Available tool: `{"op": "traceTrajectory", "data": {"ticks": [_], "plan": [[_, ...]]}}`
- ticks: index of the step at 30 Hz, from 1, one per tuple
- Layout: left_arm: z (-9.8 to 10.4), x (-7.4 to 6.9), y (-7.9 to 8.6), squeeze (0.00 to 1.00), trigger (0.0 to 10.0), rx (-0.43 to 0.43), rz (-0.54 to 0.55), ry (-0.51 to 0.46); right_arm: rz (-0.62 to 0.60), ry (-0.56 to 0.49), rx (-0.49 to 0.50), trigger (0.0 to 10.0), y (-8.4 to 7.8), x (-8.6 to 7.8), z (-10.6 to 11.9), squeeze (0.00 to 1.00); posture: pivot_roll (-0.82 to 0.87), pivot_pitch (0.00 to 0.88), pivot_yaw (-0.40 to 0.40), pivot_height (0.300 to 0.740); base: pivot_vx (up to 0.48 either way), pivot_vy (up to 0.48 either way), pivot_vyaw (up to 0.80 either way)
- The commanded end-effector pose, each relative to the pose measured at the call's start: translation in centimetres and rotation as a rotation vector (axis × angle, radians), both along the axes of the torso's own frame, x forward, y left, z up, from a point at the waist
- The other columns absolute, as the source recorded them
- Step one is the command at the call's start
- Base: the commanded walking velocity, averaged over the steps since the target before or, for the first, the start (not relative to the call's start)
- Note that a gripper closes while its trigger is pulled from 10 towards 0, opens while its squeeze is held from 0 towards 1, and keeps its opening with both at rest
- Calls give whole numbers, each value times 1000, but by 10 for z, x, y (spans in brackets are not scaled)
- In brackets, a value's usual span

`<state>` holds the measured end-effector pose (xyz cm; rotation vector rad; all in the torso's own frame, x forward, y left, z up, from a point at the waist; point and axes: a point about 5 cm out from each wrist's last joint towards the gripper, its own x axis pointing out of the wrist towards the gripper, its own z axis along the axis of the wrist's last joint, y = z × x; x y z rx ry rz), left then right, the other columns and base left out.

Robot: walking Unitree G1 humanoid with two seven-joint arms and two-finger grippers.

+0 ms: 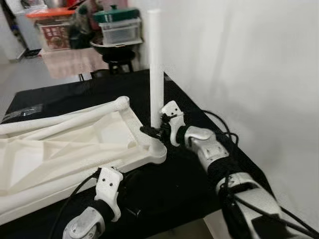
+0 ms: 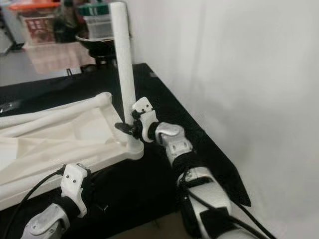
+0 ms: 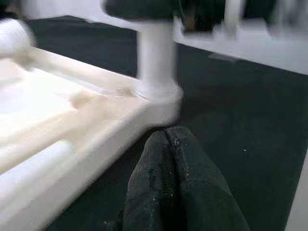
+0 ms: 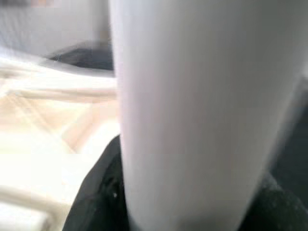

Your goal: Building children table

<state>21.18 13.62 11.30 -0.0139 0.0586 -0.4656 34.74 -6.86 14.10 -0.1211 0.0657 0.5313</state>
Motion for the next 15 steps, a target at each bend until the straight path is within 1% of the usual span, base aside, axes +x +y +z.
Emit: {"op": "traceTrajectory", "data": {"ticks": [1, 2, 3, 4, 5, 6, 7, 8, 10, 11, 12, 13, 14, 15], "plan": [[2, 1, 4, 0, 10000, -1, 10, -2, -40, 93, -157, 0, -1, -25, -27, 0, -4, 51, 32, 740, 0, 0, 0], [2, 1, 4, 0, 10000, -1, 10, -2, -40, 93, -157, 0, -1, -25, -27, 0, -4, 51, 32, 740, 0, 0, 0], [2, 3, 4, 0, 10000, -1, 6, 0, -8, 87, -130, 0, 2, -27, -23, 0, -36, 20, 42, 740, 0, 0, 0], [2, 3, 4, 0, 10000, -1, 6, 0, -8, 87, -130, 0, 2, -27, -23, 0, -36, 20, 42, 740, 0, 0, 0], [1, 4, 4, 0, 10000, -16, -7, 7, 49, 98, -135, 0, 8, -24, -24, 0, -1, 27, 12, 740, 0, 0, 0], [1, 4, 4, 0, 10000, -16, -7, 7, 49, 98, -135, 0, 8, -24, -24, 0, -1, 27, 12, 740, 0, 0, 0], [1, 5, 2, 0, 10000, -26, -15, 11, 57, 108, -167, 3098, 9, -18, -25, 0, 1, 24, 10, 740, 0, 0, 0], [1, 5, 2, 0, 10000, -32, -12, 10, 71, 127, -180, 9961, 10, -15, -27, 0, 4, 25, 9, 740, 0, 0, 0], [1, 5, 2, 0, 10000, -32, -12, 10, 71, 127, -180, 9961, 10, -15, -27, 0, 4, 25, 9, 740, 0, 0, 0], [1, 5, 2, 0, 10000, -36, 7, 4, 116, 143, -171, 10000, 12, -14, -27, 1000, 5, 20, 10, 740, 0, 0, 0], [1, 5, 2, 0, 10000, -36, 7, 4, 116, 143, -171, 10000, 12, -14, -27, 1000, 5, 20, 10, 740, 0, 0, 0], [1, 6, 2, 0, 10000, -38, 19, 1, 157, 145, -152, 10000, 14, -11, -23, 1000, 5, 16, 8, 740, 0, 0, 0], [1, 7, 1, 0, 10000, -36, 17, 1, 232, 123, -119, 10000, 17, -6, -15, 1000, 7, 8, 1, 740, 0, 0, 0], [0, 8, 0, 0, 10000, -39, 8, 5, 330, 76, -85, 10000, 19, 0, -3, 1000, 5, 3, 1, 740, 0, 0, 0]]}}
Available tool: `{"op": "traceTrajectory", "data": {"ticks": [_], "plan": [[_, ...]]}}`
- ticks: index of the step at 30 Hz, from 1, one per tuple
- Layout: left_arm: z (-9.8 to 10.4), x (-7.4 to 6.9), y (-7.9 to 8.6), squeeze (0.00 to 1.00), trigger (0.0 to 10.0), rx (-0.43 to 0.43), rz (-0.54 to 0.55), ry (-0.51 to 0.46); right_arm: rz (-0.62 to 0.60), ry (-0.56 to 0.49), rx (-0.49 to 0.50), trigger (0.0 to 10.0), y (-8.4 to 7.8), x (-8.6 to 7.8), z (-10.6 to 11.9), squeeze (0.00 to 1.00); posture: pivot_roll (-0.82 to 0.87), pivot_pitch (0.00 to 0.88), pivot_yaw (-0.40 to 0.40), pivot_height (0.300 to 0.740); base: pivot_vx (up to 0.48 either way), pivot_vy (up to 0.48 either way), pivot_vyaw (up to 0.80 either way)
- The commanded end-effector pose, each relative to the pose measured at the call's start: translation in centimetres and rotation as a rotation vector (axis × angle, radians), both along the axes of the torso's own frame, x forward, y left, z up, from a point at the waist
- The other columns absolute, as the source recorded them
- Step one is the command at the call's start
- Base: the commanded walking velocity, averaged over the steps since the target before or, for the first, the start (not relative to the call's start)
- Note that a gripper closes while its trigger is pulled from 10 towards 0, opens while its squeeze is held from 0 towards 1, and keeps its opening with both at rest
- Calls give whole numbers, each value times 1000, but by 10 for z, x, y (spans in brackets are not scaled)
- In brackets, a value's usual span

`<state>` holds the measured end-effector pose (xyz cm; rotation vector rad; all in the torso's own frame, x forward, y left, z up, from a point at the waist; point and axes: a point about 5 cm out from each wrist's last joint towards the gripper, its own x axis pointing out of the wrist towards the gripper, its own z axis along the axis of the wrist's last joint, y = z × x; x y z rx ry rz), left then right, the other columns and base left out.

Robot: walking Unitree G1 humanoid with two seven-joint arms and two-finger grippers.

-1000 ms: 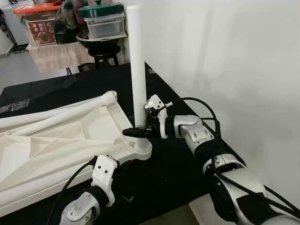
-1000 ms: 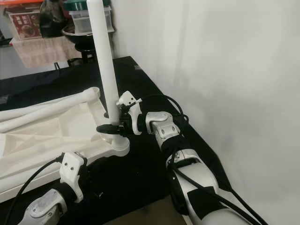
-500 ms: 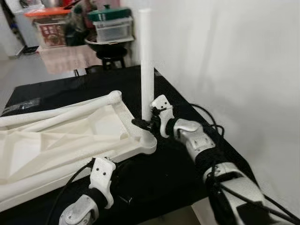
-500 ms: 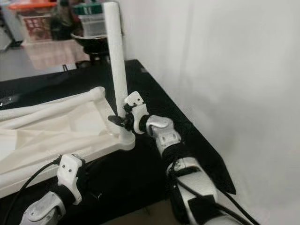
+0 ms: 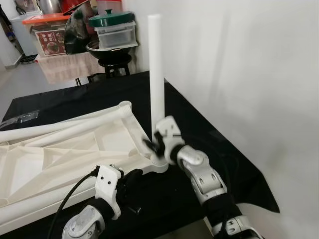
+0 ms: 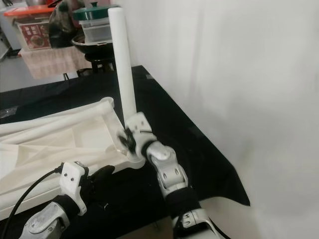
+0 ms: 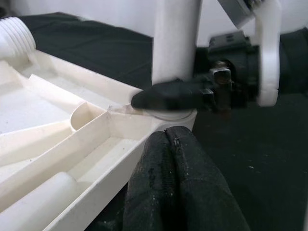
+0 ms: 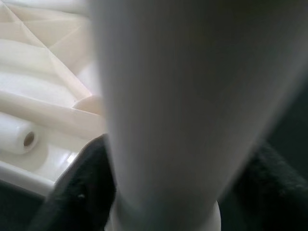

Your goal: Building children table

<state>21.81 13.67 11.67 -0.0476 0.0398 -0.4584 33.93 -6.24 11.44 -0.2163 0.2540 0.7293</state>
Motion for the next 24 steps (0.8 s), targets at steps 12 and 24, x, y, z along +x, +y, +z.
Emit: {"op": "traceTrajectory", "data": {"ticks": [12, 24], "plan": [[-6, 6, -5, 0, 10000, -13, -19, 25, 491, -79, -52, 10000, 6, 17, 37, 0, 28, 0, -21, 740, 0, 0, 0], [-7, 6, -8, 0, 10000, -23, -15, 23, 508, 25, 26, 0, 2, 30, 46, 0, 30, 0, -30, 740, 0, 0, 0]]}}
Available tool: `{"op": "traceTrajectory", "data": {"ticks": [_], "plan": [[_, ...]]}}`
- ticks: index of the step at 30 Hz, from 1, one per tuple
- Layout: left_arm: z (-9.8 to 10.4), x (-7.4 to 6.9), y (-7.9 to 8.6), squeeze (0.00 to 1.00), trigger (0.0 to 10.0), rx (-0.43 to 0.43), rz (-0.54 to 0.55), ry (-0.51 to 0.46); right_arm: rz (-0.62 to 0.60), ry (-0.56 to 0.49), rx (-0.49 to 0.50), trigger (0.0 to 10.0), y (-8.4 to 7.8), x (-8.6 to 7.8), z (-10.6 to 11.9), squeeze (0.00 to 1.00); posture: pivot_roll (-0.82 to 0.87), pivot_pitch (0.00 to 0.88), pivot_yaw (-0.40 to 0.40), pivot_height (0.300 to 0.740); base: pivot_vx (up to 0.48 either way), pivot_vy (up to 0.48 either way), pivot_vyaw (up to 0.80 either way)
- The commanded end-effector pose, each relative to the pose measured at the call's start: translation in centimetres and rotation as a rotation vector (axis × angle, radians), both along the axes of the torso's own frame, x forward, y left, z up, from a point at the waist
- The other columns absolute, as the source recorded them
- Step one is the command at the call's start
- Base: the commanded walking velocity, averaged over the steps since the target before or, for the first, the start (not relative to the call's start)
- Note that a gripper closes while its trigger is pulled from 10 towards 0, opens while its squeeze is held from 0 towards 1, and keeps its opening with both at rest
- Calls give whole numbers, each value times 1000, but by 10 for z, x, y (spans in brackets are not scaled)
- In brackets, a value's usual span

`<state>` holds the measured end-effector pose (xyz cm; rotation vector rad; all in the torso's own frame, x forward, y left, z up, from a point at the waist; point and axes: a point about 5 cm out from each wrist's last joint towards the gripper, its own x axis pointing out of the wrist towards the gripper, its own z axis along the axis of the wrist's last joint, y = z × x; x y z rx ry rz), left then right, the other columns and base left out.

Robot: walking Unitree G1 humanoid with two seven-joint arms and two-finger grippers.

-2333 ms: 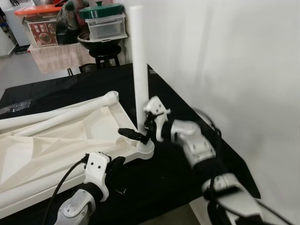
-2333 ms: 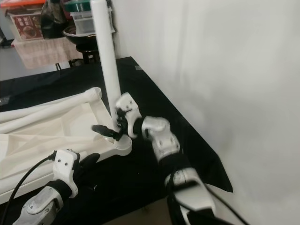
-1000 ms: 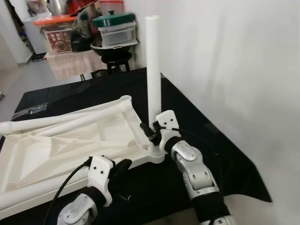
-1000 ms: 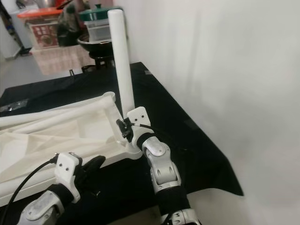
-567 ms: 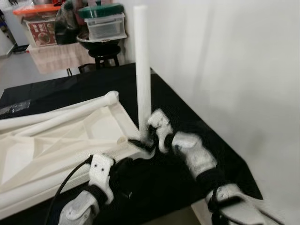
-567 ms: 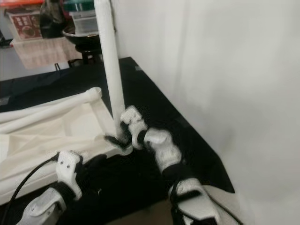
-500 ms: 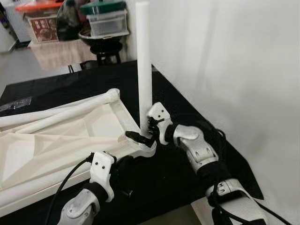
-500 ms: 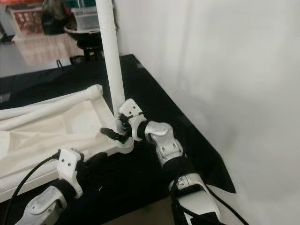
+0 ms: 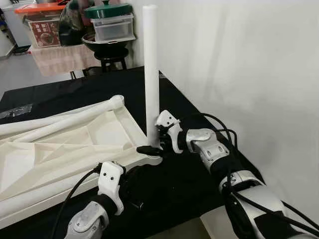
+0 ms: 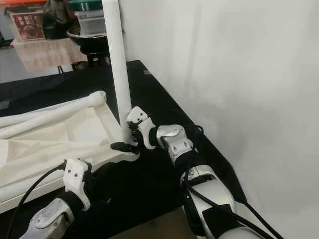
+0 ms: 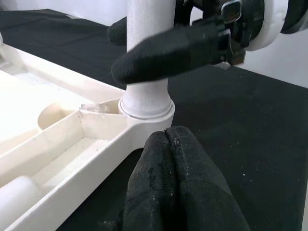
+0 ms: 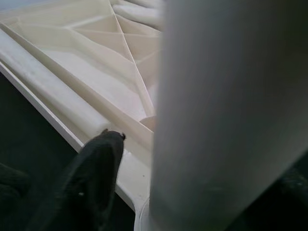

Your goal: Building children table

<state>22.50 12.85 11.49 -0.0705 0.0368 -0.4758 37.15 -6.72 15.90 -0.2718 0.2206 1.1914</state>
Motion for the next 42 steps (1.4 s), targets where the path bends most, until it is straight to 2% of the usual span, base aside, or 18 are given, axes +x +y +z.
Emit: {"op": "traceTrajectory", "data": {"ticks": [1, 12, 13, 14, 15, 16, 18, 19, 21, 25, 26, 28, 29, 30, 31, 37, 41, 42], "plan": [[-5, -1, 0, 0, 10000, -4, -2, 22, 38, 19, 34, 0, 4, -1, 2, 0, 28, 0, -27, 740, 0, 0, 0], [-3, -4, 0, 0, 10000, -23, -13, 24, -70, -36, 52, 0, -25, -4, -11, 0, 0, 4, -15, 740, 0, 0, 0], [-2, -5, 1, 0, 10000, -21, -14, 24, -224, -62, 53, 0, -22, -4, -18, 0, 6, 13, -18, 740, 0, 0, 0], [-2, -5, 1, 0, 10000, -21, -14, 24, -224, -62, 53, 0, -22, -4, -18, 0, 6, 13, -18, 740, 0, 0, 0], [-1, -6, 3, 0, 10000, -19, -12, 23, -580, -90, 121, 0, -19, -8, -23, 0, -8, 27, -8, 740, 0, 0, 0], [-1, -6, 5, 0, 10000, -16, -10, 23, -701, -66, 139, 0, -5, -33, -36, 0, -11, 37, 8, 740, 0, 0, 0], [-1, -6, 5, 0, 10000, -16, -10, 23, -701, -66, 139, 0, -5, -33, -36, 0, -11, 37, 8, 740, 0, 0, 0], [-1, -6, 6, 0, 10000, -10, -8, 23, -682, -122, 145, 0, 6, -47, -31, 0, -43, 13, 16, 740, 0, 0, 0], [-1, -5, 8, 0, 10000, -5, -7, 26, -609, -120, 135, 0, 16, -45, -32, 0, -7, 17, -4, 740, 0, 0, 0], [-1, -4, 10, 0, 10000, 0, 14, 27, -633, -73, 106, 0, 15, -37, -41, 0, -8, 17, 3, 740, 0, 0, 0], [-1, -4, 11, 0, 10000, 7, 29, 24, -645, -72, 102, 4235, 14, -35, -41, 0, -3, 13, 4, 740, 0, 0, 0], [-1, -4, 11, 0, 10000, 11, 40, 22, -653, -73, 100, 4235, 14, -34, -41, 0, -3, 13, 4, 740, 0, 0, 0], [0, -3, 13, 0, 10000, 14, 56, 16, -669, -36, 98, 10000, 12, -32, -45, 0, -5, 11, 5, 740, 0, 0, 0], [0, -3, 13, 0, 10000, 14, 56, 16, -669, -36, 98, 10000, 12, -32, -45, 0, -5, 11, 5, 740, 0, 0, 0], [0, -2, 14, 0, 10000, 21, 66, 14, -653, -22, 124, 10000, 12, -33, -44, 1000, -12, 8, 6, 740, 0, 0, 0], [6, 3, 24, 0, 10000, 40, 152, -7, -659, -2, 192, 10000, 3, -46, -28, 1000, -19, 5, 10, 740, 0, 0, 0], [6, 1, 33, 0, 10000, 38, 221, -5, -585, -17, 226, 10000, -10, -54, -21, 1000, -30, 5, 21, 740, 0, 0, 0], [7, 0, 37, 0, 10000, 49, 256, -10, -529, -18, 229, 10000, -18, -58, -20, 1000, -32, 7, 24, 740, 0, 0, 0]]}}
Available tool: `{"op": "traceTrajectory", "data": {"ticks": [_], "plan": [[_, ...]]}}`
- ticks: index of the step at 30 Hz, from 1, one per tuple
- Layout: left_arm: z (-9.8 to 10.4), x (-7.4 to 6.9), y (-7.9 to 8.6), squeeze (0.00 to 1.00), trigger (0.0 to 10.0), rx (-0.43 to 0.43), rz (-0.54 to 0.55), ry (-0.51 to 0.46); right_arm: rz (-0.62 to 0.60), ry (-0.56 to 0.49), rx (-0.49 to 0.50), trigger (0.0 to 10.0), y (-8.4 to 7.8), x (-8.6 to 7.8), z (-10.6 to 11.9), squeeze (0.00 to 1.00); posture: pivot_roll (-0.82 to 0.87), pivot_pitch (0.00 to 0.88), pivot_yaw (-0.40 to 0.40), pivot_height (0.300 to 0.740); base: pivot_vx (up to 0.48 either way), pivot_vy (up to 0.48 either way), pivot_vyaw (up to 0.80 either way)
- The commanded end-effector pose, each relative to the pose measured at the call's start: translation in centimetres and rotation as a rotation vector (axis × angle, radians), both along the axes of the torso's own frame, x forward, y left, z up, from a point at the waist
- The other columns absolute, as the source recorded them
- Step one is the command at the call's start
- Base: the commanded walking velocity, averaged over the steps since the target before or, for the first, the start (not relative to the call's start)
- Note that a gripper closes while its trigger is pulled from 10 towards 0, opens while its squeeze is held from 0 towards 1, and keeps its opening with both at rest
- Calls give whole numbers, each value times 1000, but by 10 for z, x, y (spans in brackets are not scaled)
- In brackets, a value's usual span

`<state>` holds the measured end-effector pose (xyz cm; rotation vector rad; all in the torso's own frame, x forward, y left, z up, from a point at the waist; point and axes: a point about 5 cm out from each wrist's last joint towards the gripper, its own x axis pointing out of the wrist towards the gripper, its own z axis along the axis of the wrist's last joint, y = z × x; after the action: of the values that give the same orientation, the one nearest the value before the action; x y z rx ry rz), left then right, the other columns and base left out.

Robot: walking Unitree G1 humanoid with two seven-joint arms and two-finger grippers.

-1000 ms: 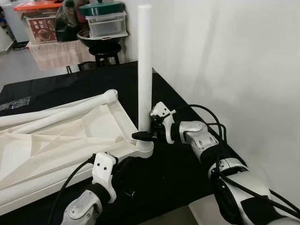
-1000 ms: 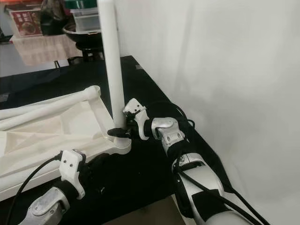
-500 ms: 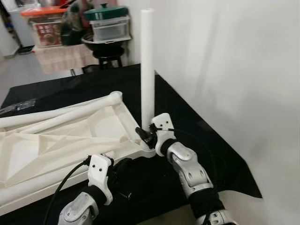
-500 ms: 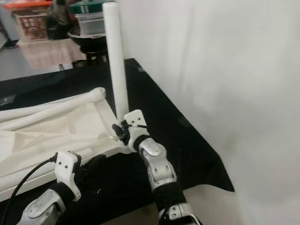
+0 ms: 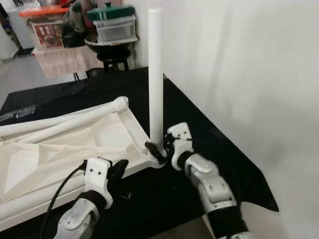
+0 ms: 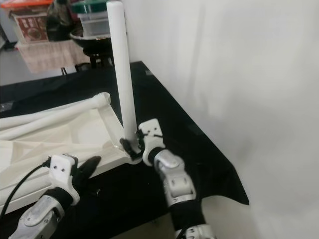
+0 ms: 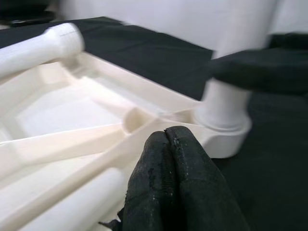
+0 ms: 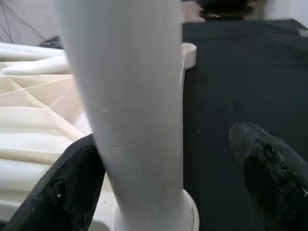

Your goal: Building children table

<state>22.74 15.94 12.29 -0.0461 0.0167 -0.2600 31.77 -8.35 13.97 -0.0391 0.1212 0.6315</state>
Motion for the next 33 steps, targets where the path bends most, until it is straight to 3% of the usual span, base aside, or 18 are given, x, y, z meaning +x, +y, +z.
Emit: {"op": "traceTrajectory", "data": {"ticks": [1, 3, 4, 5, 7, 8, 12, 16, 24, 33], "plan": [[-1, -3, 6, 0, 10000, 24, 40, 11, 48, 13, 21, 10000, -1, -5, -1, 1000, -32, 7, 24, 740, 0, 0, 0], [-1, -4, 9, 0, 10000, 33, 62, 7, 84, 11, 20, 10000, -6, -7, -1, 1000, -33, 7, 25, 740, 0, 0, 0], [1, -5, 14, 0, 10000, 78, 111, -8, 128, 26, -9, 10000, -17, -13, -5, 918, -37, 9, 31, 740, 0, 0, 0], [2, -7, 17, 0, 10000, 124, 154, -19, 191, 42, -60, 10000, -28, -22, -9, 384, -40, 12, 33, 740, 0, 0, 0], [3, -9, 20, 0, 10000, 154, 182, -26, 235, 57, -95, 10000, -34, -29, -12, 384, -40, 13, 34, 740, 0, 0, 0], [4, -12, 22, 0, 10000, 161, 204, -25, 306, 78, -131, 10000, -41, -40, -12, 0, -45, 17, 42, 740, 0, 0, 0], [4, -16, 23, 0, 10000, 153, 216, -20, 374, 98, -157, 10000, -46, -52, -12, 0, -45, 17, 42, 740, 0, 0, 0], [-2, -31, 22, 0, 10000, 184, 233, 35, 525, 106, -163, 10000, -44, -67, -5, 0, -32, 28, 51, 740, 0, 0, 0], [-2, -34, 19, 0, 10000, 247, 243, 24, 563, 90, -126, 10000, -37, -63, -2, 0, -23, 25, 43, 740, 0, 413, 0], [1, -36, 0, 0, 10000, 286, 116, -12, 523, 110, -126, 10000, -39, -58, -7, 0, -22, 15, 37, 740, 0, 480, 0]]}}
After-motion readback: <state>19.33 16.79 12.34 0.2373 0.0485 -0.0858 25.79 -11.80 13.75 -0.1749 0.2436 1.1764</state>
